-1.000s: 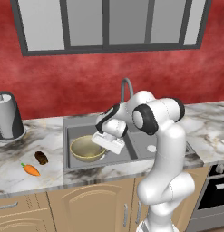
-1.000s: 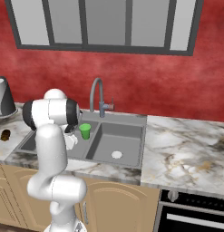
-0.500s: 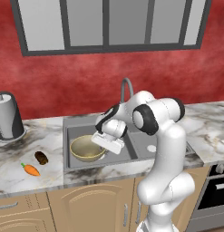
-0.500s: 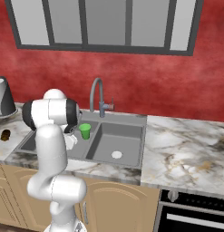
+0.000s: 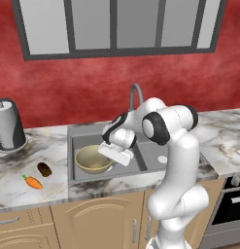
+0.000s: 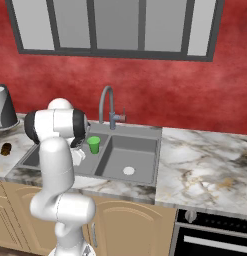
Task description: Remove the sweet potato and carrot from the sink. Then move the bowl and cup from the counter to the sink for washing.
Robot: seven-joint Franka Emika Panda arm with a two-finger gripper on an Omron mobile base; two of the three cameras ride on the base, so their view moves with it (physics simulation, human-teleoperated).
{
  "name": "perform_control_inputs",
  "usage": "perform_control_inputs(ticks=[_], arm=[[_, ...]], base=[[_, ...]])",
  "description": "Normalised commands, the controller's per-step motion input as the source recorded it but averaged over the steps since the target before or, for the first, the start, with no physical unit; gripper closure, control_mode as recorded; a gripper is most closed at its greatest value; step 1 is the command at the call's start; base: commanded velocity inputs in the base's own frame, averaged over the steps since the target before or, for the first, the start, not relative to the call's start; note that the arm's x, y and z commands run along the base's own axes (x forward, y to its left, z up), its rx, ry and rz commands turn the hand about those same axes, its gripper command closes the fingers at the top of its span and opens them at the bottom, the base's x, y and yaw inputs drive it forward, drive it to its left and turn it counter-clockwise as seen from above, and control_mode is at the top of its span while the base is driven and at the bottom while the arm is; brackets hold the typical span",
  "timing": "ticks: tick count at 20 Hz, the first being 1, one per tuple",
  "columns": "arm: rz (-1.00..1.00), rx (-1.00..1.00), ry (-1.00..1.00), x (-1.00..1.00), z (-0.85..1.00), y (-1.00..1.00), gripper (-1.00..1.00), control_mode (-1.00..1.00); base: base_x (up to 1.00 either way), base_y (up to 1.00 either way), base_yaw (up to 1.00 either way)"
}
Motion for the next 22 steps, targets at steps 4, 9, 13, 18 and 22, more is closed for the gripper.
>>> perform_control_inputs(ticks=[4,9,13,18,22], arm=[[0.0,0.0,0.0,-0.02,-0.04,0.0,-1.0,-1.0],[0.0,0.0,0.0,-0.07,0.08,-0.01,-1.0,-1.0],[0.0,0.0,0.0,-0.07,0.17,-0.03,-1.0,-1.0],[0.0,0.0,0.0,-0.1,0.26,-0.06,-1.0,-1.0],[-0.01,0.0,-0.01,-0.14,0.29,-0.06,-1.0,-1.0]], base=[[0.0,0.0,0.0],[0.0,0.0,0.0],[0.0,0.0,0.0],[0.0,0.0,0.0],[0.0,0.0,0.0]])
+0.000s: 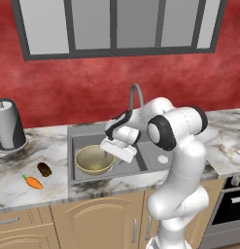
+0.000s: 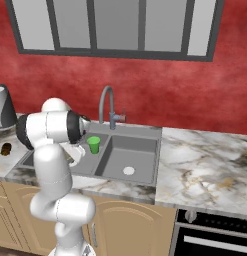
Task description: Remove the sweet potato and carrot from the sink. Then move the bowl and cup from the counter to the sink for washing.
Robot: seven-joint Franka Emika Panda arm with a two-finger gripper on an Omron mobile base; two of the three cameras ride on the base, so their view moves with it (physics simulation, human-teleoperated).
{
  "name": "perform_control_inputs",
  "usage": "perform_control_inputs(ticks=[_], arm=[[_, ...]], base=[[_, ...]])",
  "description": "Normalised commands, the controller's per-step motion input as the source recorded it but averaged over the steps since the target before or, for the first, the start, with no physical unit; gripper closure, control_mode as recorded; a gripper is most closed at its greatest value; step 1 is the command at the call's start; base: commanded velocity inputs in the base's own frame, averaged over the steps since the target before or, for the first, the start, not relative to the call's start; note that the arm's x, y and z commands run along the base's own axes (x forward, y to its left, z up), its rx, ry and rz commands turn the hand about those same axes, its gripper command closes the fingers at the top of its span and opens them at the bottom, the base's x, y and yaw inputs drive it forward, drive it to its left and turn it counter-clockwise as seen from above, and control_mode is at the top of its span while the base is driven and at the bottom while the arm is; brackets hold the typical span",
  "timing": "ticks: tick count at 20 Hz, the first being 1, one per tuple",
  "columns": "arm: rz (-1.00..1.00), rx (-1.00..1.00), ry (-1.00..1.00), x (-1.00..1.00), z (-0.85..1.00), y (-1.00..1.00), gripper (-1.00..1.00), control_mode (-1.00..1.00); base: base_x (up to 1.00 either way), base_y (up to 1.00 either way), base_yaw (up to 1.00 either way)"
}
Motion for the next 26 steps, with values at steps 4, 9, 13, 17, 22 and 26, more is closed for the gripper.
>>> perform_control_inputs(ticks=[4,9,13,17,22,26], arm=[[-0.06,0.0,-0.01,-0.18,0.3,-0.05,-1.0,-1.0],[-0.16,0.0,-0.01,-0.22,0.28,-0.07,-1.0,-1.0],[-0.25,-0.01,0.0,-0.27,0.27,-0.08,-1.0,-1.0],[-0.28,-0.02,0.0,-0.29,0.27,-0.08,-1.0,-1.0],[-0.29,-0.06,0.0,-0.2,0.31,-0.05,-1.0,-1.0],[-0.31,-0.09,0.06,-0.15,0.32,-0.06,-1.0,-1.0]], base=[[0.0,0.0,0.0],[0.0,0.0,0.0],[0.0,0.0,0.0],[0.0,0.0,0.0],[0.0,0.0,0.0],[0.0,0.0,0.0]])
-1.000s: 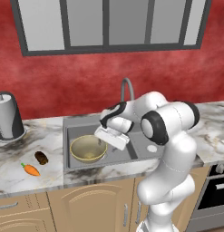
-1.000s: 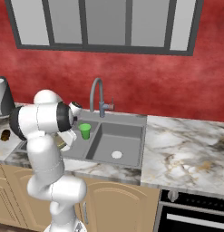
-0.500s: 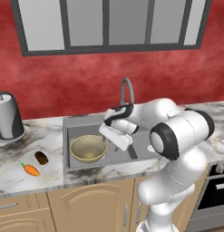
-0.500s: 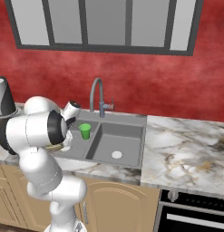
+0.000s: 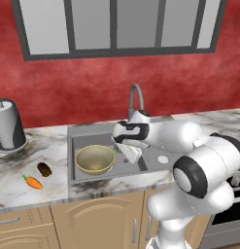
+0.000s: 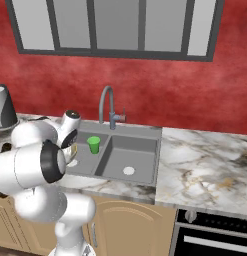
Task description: Remove the sweet potato and carrot from the sink. Then move the bowl and cup from the counter to the sink for washing.
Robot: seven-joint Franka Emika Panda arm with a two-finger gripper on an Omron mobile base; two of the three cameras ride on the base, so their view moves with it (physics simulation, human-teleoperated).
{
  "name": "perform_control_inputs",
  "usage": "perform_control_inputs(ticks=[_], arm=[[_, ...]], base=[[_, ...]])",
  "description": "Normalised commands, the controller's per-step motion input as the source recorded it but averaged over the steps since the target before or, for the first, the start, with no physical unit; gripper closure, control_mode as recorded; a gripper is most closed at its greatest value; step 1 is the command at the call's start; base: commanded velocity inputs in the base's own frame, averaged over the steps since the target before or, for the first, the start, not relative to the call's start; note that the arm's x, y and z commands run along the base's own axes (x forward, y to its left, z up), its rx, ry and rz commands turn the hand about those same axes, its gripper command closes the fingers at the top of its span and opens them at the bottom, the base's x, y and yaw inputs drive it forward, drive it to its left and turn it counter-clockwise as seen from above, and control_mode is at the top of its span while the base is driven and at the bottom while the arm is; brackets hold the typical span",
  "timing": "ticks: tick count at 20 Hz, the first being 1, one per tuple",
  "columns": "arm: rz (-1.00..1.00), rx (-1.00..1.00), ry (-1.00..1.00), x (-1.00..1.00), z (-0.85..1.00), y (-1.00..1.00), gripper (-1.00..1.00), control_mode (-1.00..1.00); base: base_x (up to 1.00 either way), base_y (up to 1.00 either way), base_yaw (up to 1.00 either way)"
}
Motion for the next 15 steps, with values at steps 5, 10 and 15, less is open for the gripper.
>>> perform_control_inputs(ticks=[5,10,15], arm=[[-0.36,-0.11,0.08,-0.18,0.3,-0.08,-1.0,-1.0],[-0.38,-0.08,0.08,-0.21,0.27,-0.1,-1.0,-1.0],[-0.38,-0.04,0.1,-0.23,0.26,-0.12,-1.0,-1.0]], base=[[0.0,0.0,0.0],[0.0,0.0,0.0],[0.0,0.0,0.0]])
